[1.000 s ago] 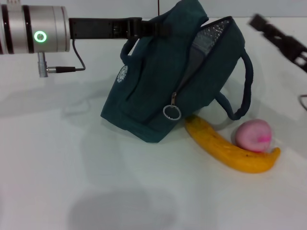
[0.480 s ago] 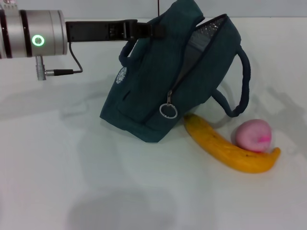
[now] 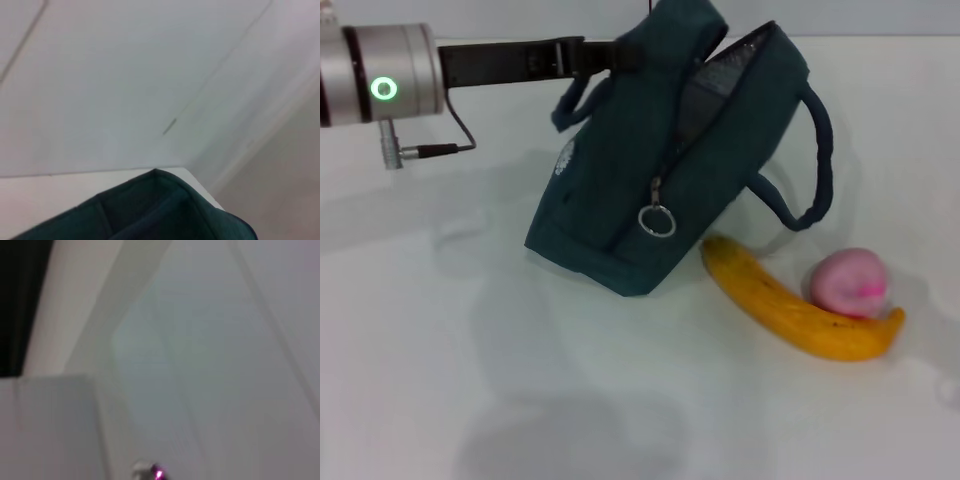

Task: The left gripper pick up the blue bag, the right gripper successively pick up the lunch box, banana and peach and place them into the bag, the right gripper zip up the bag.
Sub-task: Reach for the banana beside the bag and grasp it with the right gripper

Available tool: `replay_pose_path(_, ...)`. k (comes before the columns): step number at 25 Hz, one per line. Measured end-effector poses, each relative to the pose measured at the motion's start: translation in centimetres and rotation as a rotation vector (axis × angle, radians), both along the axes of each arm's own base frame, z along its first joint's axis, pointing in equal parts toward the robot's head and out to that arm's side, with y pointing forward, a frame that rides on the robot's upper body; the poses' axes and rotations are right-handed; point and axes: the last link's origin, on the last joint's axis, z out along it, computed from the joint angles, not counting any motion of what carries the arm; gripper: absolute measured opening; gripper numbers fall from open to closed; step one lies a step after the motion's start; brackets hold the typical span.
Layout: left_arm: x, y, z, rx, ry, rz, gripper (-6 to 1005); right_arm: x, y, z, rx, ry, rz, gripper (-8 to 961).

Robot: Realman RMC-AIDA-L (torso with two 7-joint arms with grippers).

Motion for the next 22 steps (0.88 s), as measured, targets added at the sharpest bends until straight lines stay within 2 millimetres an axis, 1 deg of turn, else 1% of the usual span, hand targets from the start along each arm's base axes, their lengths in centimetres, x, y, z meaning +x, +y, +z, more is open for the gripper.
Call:
replay_pose_path(3,-0.7,0.3,0.4,0.032,0.000,0.023,57,-0.3,0.1,1.4,-0.089,-0.085,0.016,608)
replay_pose_path(5,-1.0,0.4,0.6,0.042,-0.004,0.035,57,-0.8,0.7,2.3,-0.142,-0.155,0.008,611)
replay_pose_path(7,-1.4,0.4,0.8,0.053,-0.008,0.043,57,-1.5,1.5,2.9,-0.192,-0.220,0.000,615)
replay_pose_path(11,-1.6,0.4,1.1,0.066,-0.013,0.046,57,-3.4,4.2,3.4,-0.322,-0.356,-0.036,622)
replay_pose_path(16,-1.5,0.4,1.0,0.066,-0.014,0.045,56,-6.8,8.6,2.5,-0.482,-0.560,-0.105,631)
replay_pose_path(18,-1.4,0.5,1.0,0.066,-0.015,0.042,56,-8.7,10.5,1.5,-0.569,-0.664,-0.138,635)
replay_pose_path(19,-1.4,0.5,1.0,0.066,-0.016,0.041,56,-9.1,10.9,1.2,-0.593,-0.690,-0.148,637)
replay_pose_path(22,-1.4,0.5,1.1,0.074,-0.026,0.043,57,-11.6,12.3,-0.2,-0.671,-0.808,-0.154,642)
